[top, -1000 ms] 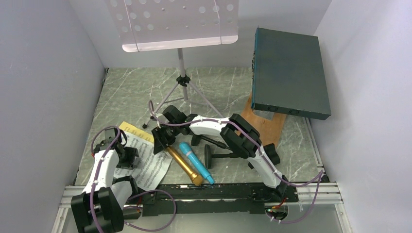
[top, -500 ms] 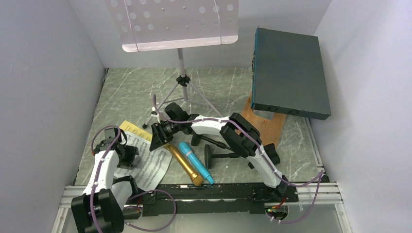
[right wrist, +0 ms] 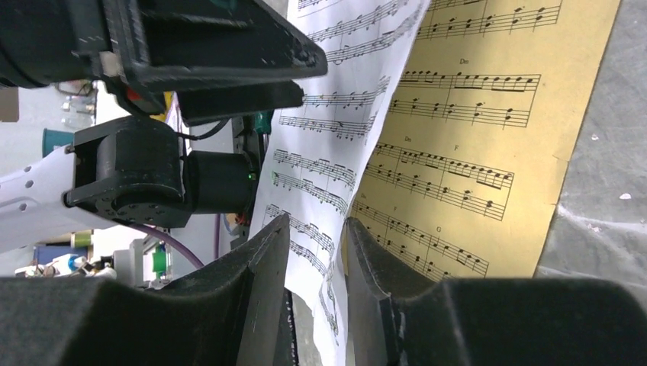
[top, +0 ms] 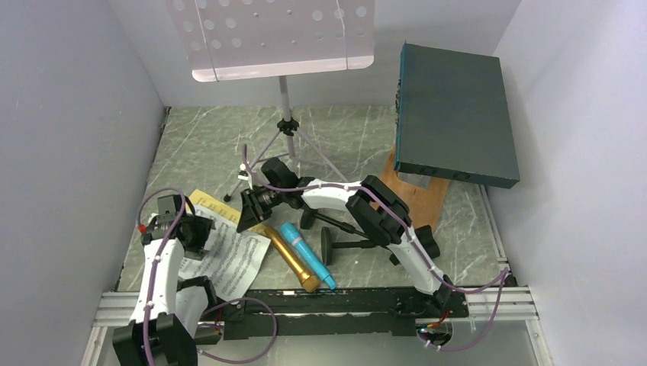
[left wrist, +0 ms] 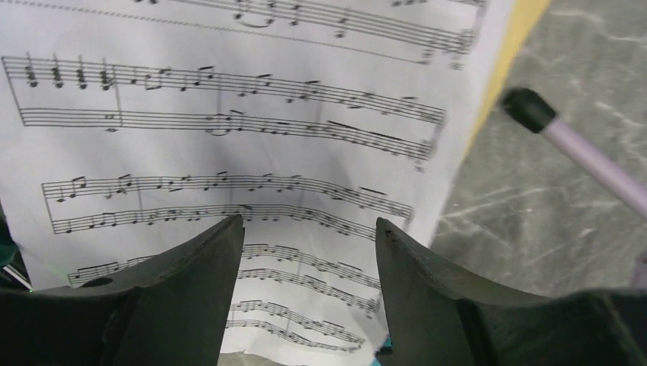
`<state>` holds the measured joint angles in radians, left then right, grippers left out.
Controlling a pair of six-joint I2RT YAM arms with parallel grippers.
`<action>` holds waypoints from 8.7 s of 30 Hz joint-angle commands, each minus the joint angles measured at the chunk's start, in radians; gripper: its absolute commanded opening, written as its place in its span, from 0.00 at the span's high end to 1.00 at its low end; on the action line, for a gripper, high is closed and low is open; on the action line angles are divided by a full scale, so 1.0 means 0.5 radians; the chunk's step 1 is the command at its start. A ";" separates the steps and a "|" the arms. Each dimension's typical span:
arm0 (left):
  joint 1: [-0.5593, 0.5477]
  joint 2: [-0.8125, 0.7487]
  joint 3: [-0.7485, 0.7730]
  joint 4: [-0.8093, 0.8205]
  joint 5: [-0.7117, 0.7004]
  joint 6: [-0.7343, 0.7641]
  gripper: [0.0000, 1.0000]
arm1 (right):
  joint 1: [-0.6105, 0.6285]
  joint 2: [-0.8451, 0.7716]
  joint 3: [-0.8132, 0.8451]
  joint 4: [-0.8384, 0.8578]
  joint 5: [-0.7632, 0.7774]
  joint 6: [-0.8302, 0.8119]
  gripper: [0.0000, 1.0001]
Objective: Set up the instrument practice props
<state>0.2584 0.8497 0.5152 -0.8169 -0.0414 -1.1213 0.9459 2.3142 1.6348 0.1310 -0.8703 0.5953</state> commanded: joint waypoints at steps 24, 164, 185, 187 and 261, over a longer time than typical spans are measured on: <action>0.005 -0.166 0.609 0.262 0.932 1.011 0.17 | -0.027 -0.361 0.022 -0.155 0.074 -0.360 1.00; -1.695 -0.706 0.874 2.288 0.608 0.993 1.00 | -0.413 -2.331 -1.610 1.474 0.387 0.687 0.04; -1.695 -0.721 0.600 3.081 0.248 0.730 1.00 | -0.320 -1.725 -1.373 3.052 0.719 1.663 0.47; -1.695 -0.702 0.550 3.159 0.172 0.700 1.00 | -0.290 -1.733 -1.348 3.025 0.758 1.627 0.49; -0.130 1.059 2.965 0.961 1.237 0.792 0.52 | -0.573 -0.735 1.788 -0.038 1.270 -0.887 1.00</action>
<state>0.1390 1.3983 2.0583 -0.5327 0.3637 -0.5606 0.6617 1.9331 2.4889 0.0574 -0.2436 0.1761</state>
